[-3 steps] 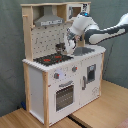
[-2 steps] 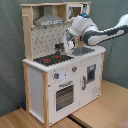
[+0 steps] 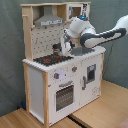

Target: Play with the kitchen

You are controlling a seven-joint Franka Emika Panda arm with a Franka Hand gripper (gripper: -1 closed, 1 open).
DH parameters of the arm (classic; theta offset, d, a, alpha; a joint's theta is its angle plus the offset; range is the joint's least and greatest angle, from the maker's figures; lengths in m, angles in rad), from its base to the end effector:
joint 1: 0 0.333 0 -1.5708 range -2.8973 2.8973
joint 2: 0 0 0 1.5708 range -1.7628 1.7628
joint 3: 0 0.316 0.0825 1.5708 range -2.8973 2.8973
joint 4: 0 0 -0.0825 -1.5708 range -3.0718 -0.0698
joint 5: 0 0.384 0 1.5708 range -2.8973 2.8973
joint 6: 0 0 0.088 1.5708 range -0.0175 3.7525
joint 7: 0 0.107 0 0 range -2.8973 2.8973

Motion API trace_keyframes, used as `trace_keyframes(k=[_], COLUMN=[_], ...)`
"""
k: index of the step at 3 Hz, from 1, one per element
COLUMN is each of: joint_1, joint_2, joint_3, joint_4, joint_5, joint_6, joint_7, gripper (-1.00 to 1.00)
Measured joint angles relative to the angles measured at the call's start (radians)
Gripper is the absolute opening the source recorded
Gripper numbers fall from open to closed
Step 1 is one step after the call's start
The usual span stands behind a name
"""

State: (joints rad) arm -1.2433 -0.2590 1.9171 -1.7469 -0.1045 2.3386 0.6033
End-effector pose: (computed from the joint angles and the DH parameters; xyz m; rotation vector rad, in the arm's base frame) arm 0.4542 0.4419 0.5612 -2.9595 -0.2940 -0.9079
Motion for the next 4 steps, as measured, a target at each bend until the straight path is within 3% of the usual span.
trace_keyframes(k=[4], joint_1=[-0.304], joint_2=[-0.198], joint_3=[0.229], joint_4=[0.217], joint_5=[0.151], joint_6=[-0.001], joint_7=[-0.079], gripper=[-1.0])
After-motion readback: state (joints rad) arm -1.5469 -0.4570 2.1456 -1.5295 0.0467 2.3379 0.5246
